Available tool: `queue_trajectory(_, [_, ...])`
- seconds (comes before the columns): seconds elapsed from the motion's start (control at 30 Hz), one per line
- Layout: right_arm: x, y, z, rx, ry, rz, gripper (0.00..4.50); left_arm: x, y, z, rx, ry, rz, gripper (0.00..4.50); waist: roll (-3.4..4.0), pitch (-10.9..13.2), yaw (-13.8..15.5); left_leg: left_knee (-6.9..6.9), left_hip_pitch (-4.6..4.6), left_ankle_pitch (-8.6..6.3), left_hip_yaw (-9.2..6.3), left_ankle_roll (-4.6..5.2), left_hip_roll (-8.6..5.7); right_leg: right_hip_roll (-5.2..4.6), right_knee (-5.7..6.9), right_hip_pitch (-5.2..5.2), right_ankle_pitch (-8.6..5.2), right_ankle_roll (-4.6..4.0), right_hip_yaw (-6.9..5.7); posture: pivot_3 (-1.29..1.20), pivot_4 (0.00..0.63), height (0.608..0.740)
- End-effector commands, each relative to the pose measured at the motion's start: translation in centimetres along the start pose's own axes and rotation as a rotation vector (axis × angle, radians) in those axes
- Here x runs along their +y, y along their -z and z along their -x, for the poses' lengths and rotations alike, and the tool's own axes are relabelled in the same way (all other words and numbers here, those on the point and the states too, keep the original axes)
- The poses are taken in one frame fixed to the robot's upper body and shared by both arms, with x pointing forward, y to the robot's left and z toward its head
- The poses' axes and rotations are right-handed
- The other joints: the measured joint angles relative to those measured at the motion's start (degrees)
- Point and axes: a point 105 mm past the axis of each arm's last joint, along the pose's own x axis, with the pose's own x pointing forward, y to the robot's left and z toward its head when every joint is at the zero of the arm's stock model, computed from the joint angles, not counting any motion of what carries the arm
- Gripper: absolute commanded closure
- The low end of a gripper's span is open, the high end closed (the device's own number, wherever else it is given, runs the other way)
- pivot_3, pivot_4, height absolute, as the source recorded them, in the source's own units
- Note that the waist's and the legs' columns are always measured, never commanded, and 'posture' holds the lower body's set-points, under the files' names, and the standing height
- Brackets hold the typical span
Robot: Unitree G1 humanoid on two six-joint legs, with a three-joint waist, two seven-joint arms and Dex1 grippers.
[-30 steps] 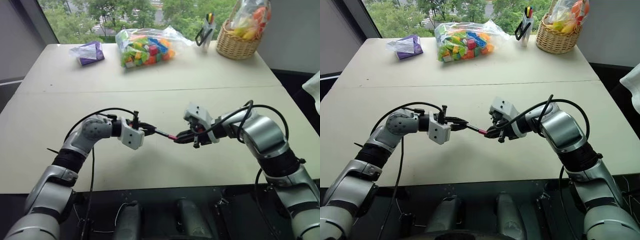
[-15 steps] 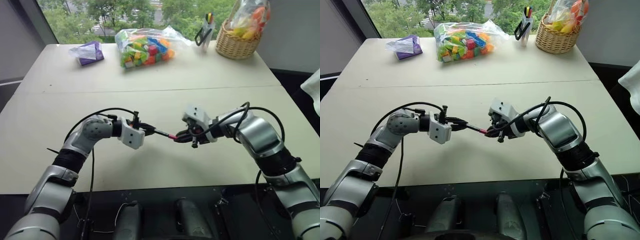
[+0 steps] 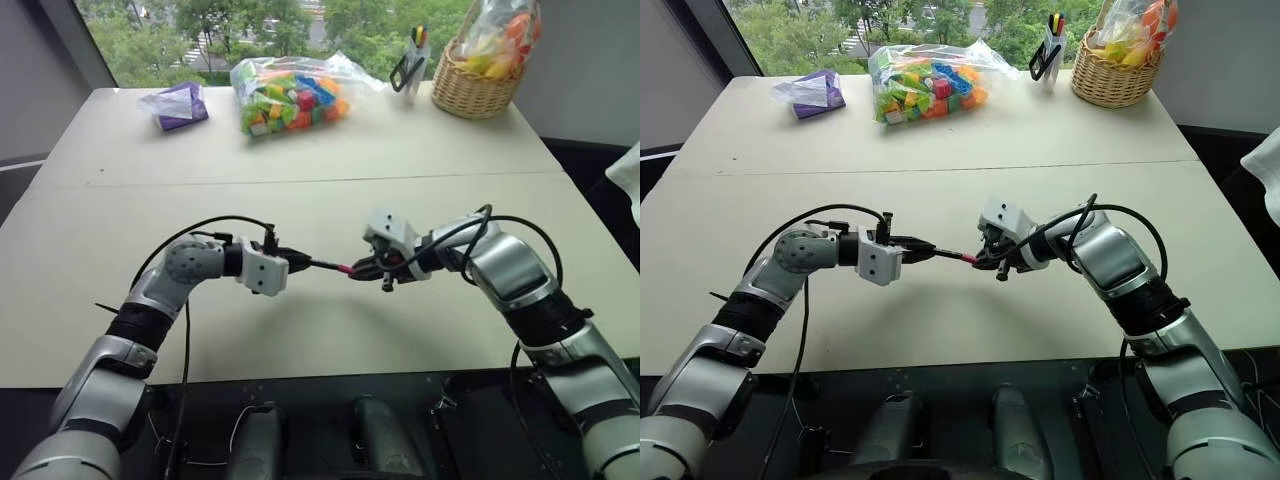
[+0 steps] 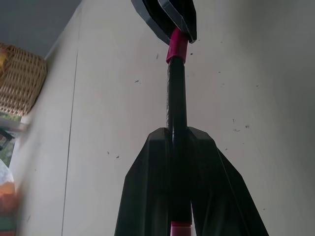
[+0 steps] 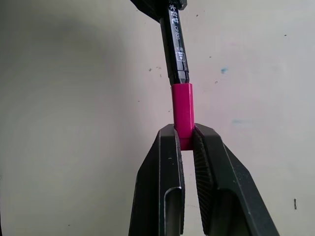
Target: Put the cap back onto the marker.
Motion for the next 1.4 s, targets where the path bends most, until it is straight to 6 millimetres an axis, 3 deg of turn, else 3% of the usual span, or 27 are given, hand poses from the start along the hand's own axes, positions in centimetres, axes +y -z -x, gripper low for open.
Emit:
queue_trajectory(0.03, [0.1,0.5,-0.6,0.034,-0.015,0.002,4.42,3.9,-3.0,0.6,-0.119,-0.152,-0.106,4.50,0.00,0.0,0.0,0.00,0.00,0.00,0.00,0.00,0.00,0.00,0.00,0.00,0.00,0.00,0.00,0.00,0.150,0.740])
queue_trajectory(0.5, [-1.0,1.8,0.0,0.137,0.021,0.141,4.42,3.1,-2.1,0.8,-0.065,-0.094,-0.141,4.50,0.00,0.0,0.0,0.00,0.00,0.00,0.00,0.00,0.00,0.00,0.00,0.00,0.00,0.00,0.00,0.00,0.150,0.740])
queue_trajectory(0.97, [-1.2,1.5,0.7,0.114,0.031,0.122,4.42,2.9,-1.6,0.8,-0.048,-0.102,-0.141,4.50,0.01,0.0,0.0,0.02,-0.02,0.00,0.00,0.00,-0.01,-0.01,0.01,-0.02,0.00,0.00,-0.01,0.00,0.150,0.740])
queue_trajectory(1.23, [-3.7,-0.4,3.8,0.080,0.245,0.285,4.42,1.9,-0.2,1.7,0.002,-0.081,-0.005,4.50,0.01,0.0,0.0,0.01,-0.03,0.00,0.00,0.00,-0.01,-0.01,0.01,-0.03,0.00,0.00,-0.01,0.00,0.150,0.740])
queue_trajectory(1.4, [-3.7,-0.7,5.3,0.107,0.353,0.444,4.42,2.1,0.3,2.0,0.021,-0.098,0.070,4.50,0.01,0.0,0.1,0.01,-0.05,0.00,0.00,0.00,-0.01,-0.01,0.01,-0.04,0.00,0.00,-0.01,0.00,0.150,0.740])
